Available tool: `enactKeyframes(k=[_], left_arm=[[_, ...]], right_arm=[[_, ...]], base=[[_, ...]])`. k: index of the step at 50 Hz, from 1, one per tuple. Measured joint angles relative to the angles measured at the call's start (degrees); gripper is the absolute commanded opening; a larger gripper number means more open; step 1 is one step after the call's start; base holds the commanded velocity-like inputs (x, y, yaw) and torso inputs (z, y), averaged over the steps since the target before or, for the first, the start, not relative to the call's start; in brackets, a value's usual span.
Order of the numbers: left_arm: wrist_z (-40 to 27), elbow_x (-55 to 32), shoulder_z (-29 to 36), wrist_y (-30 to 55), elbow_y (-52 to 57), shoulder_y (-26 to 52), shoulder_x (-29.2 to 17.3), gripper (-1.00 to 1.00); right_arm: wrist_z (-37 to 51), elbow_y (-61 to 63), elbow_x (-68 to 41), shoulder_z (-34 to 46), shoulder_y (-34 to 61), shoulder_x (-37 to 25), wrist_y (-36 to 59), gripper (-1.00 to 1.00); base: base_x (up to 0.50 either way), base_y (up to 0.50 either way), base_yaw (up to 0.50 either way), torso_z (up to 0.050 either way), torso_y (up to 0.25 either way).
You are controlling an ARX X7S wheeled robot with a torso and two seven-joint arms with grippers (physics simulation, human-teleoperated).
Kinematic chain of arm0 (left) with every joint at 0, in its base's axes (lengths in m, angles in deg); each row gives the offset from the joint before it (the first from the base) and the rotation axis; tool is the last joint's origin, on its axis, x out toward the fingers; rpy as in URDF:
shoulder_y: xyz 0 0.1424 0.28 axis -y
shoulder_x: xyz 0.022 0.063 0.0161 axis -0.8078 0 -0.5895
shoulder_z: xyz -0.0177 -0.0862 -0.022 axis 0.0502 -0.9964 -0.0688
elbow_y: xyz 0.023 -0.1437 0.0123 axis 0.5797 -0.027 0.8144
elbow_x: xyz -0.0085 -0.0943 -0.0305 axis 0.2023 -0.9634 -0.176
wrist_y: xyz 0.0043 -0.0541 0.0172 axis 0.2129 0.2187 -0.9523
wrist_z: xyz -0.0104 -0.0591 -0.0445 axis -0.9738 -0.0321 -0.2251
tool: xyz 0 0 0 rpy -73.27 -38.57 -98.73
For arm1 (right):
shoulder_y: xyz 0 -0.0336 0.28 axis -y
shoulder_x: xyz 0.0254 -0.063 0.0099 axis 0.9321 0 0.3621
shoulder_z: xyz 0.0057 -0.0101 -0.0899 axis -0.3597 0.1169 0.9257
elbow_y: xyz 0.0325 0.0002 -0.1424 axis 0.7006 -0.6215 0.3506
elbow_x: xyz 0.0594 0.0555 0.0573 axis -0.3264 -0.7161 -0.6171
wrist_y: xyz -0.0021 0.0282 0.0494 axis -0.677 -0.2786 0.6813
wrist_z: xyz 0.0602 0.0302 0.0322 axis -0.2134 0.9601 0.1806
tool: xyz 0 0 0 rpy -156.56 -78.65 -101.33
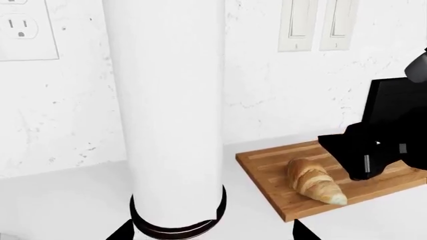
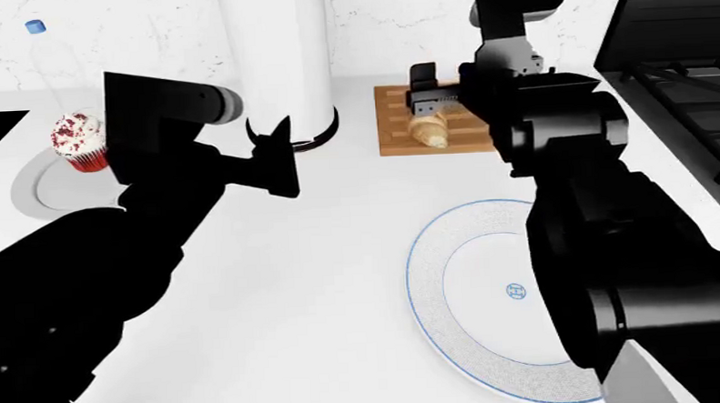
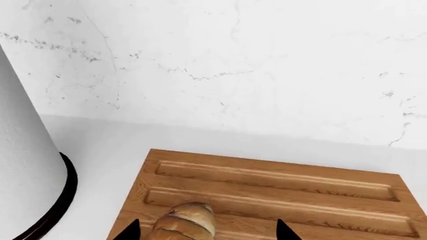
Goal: From the different types of pastries on the counter, select a croissant and place it on the cutting board. Then retrieve a jar of jam from the cabinet and place it alongside the croissant on the cutting board.
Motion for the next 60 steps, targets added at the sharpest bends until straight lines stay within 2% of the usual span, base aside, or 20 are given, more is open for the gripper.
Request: enactKeyframes(k=[12, 26, 35, 43, 57, 60], left_arm=[[-0.5, -0.8, -0.5, 0.3, 0.7, 0.0, -0.1, 1.0], [-1.8, -1.5, -0.9, 0.7, 2.4, -0.1, -0.3, 1.0], [-3.9, -3.4, -1.8, 3.1, 4.5, 0.1, -0.2, 1.0], [-6.1, -5.8, -3.3, 5.8, 5.6, 1.0, 0.2, 1.0], [-10.0, -10.2, -7.4, 8.7, 8.2, 1.5, 0.7, 1.0], [-11.1, -11.5, -8.6, 9.5, 9.6, 1.2, 0.6, 1.0]], right_arm=[[0.8, 0.0, 0.4, 0.0, 1.0, -0.6, 0.1, 1.0], [-1.7, 1.5, 1.9, 3.2, 6.0, -1.1, 5.1, 1.0], [-5.5, 30.4, 2.9, 5.4, -1.2, -3.9, 24.4, 1.0], [-7.7, 56.3, 2.6, 3.6, -6.8, -6.2, 39.1, 1.0], [-9.0, 90.0, 2.5, 0.4, -14.7, -6.6, 55.6, 1.0], [-12.5, 95.5, 6.5, 0.2, -15.8, -5.3, 57.6, 1.0]], base=[[0.0, 0.0, 0.0, 0.0, 0.0], [0.0, 0.0, 0.0, 0.0, 0.0], [0.0, 0.0, 0.0, -0.008, 0.222], [0.0, 0.0, 0.0, -0.012, 0.25], [0.0, 0.0, 0.0, -0.011, 0.218], [0.0, 0.0, 0.0, 0.0, 0.0]])
